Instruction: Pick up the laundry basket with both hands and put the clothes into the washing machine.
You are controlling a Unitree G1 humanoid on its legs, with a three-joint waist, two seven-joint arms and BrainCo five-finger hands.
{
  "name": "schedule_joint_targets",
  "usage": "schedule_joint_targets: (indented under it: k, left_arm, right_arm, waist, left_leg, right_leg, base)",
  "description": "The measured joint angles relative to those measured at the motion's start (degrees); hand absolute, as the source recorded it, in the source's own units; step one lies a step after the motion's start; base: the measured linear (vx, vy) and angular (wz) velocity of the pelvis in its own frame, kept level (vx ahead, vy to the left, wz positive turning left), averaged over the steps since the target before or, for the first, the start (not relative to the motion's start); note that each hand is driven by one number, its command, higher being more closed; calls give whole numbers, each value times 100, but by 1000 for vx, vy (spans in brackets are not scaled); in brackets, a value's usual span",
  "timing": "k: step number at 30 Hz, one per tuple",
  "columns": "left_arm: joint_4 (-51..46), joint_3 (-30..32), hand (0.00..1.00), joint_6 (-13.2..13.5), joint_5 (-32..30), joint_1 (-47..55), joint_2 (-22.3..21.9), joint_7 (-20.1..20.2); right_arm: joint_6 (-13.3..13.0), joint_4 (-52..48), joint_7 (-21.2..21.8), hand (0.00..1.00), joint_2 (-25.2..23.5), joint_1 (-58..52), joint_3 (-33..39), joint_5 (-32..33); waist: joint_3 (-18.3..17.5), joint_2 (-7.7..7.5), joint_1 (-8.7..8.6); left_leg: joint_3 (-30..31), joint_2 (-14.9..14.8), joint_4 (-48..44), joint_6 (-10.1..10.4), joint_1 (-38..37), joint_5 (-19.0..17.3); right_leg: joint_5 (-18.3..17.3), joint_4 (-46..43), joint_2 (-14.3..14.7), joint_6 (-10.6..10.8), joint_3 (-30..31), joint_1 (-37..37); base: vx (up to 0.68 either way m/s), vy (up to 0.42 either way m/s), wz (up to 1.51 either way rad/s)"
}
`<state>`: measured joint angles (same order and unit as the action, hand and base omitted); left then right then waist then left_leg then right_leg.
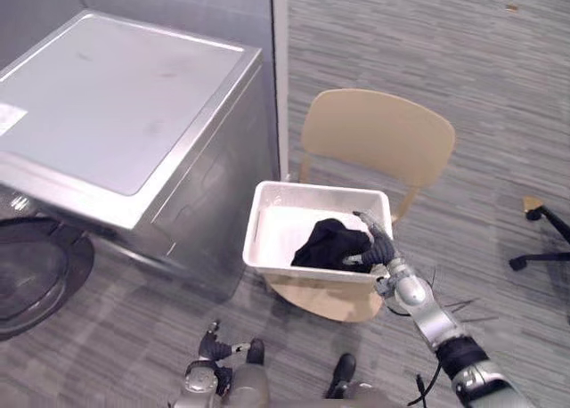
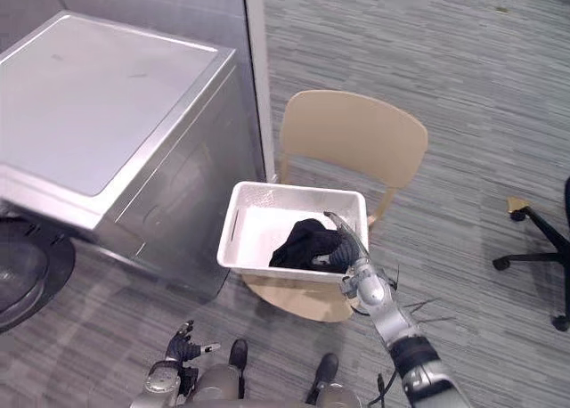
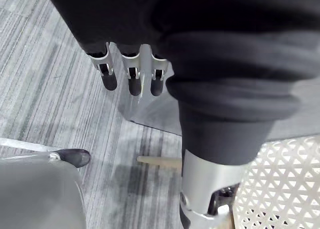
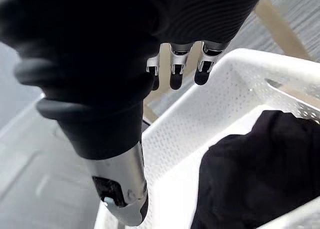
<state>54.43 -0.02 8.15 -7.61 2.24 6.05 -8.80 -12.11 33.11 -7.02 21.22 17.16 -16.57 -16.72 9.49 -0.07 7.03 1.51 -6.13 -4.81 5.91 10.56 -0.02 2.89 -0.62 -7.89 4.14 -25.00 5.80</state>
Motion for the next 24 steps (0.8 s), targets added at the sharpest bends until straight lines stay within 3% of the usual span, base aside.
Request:
schedule_joint_targets:
  k: [4,8,9,11,16,18,24]
  left_arm:
    - [-45,-6,0,-6,8,-183,165,-10]
    - [-7,-35,0,4,30,-380,235,-41]
    - [-25,-44,0,7,50,-454,249,-70]
    - [-39,-92,0,8,82,-603,248,-123]
    - [-211,-502,0,208,312,-1110,154,-140]
    - [-209,-546,0,221,378,-1219,93,-149]
    - [-384,-707,0,240,478,-1531,-231,-138]
  right_arm:
    - [141,1035,-41,0,226,1203,-185,-217]
    - [284,1996,-71,0,514,2155,-406,-532]
    - [214,2088,-54,0,642,2471,-432,-573]
    - [236,2430,-86,0,716,2932,-474,-630]
    - [382,3057,-477,0,1121,4064,-575,-616]
    - [367,3105,-527,0,1267,4226,-880,-643]
    - [675,3300,-492,0,1547,4732,-1781,-1099]
  waist:
    - [575,106,43]
    - [1055,177,234]
    - [1160,185,237]
    - [1267,225,263]
    - [1460,534,327]
    - [1474,555,330]
    - [1496,595,370]
  left_leg:
    - [7,22,8,-110,496,38]
    - [6,49,37,-136,814,360]
    - [0,66,48,-117,938,453]
    - [0,105,64,-124,1081,525]
    - [129,115,366,-121,1619,823]
    - [171,111,460,-76,1762,929]
    - [281,168,453,-61,2133,937]
  right_leg:
    - [7,-256,-56,-9,10,517]
    - [39,-668,-212,-35,35,1012]
    - [100,-753,-235,-89,79,1196]
    - [134,-772,-239,-106,113,1369]
    - [218,-806,-248,-148,54,2016]
    - [222,-857,-258,-158,26,2218]
    - [-156,-1546,-503,-160,-7,2810]
  base:
    - [-205,41,24]
    - [-98,22,7]
    - [-47,8,-5]
    - [-33,1,-8]
    - [-26,-36,2]
    - [12,-50,6]
    - [16,-54,13]
